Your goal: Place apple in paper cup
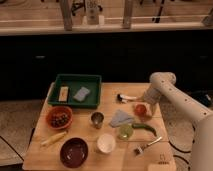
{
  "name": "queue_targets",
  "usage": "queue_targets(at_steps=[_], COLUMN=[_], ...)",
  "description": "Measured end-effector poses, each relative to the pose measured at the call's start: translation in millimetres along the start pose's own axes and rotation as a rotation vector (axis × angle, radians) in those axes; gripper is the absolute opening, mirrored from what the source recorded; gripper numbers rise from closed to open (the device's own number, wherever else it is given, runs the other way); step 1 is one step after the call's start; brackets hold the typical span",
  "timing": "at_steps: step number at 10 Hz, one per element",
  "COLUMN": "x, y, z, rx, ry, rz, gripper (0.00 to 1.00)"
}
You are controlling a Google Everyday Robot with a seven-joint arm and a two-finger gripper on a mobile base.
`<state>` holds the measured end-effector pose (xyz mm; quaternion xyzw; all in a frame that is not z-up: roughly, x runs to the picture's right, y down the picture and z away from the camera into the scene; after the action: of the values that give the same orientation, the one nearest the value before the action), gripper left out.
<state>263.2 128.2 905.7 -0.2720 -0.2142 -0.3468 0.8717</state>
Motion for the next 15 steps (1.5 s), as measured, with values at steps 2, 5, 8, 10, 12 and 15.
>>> queue_targets(at_steps=[2, 5, 8, 10, 12, 15], x=[-0.1, 0.1, -0.4, -0.5, -0.6, -0.8], y=[0.0, -0.2, -0.4, -0.4, -0.3, 0.3], z=[0.0, -0.3, 0.0, -0.1, -0.1, 0.4], rx=[-0.001, -0.001, -0.003, -0.003, -0.004, -0.006], ry=[0.0, -0.001, -0.002, -0.002, -0.003, -0.004], rz=[-0.004, -0.01, -0.018, -0.022, -0.027, -0.033], gripper=[0.8, 0.8, 0.8, 0.8, 0.8, 0.8])
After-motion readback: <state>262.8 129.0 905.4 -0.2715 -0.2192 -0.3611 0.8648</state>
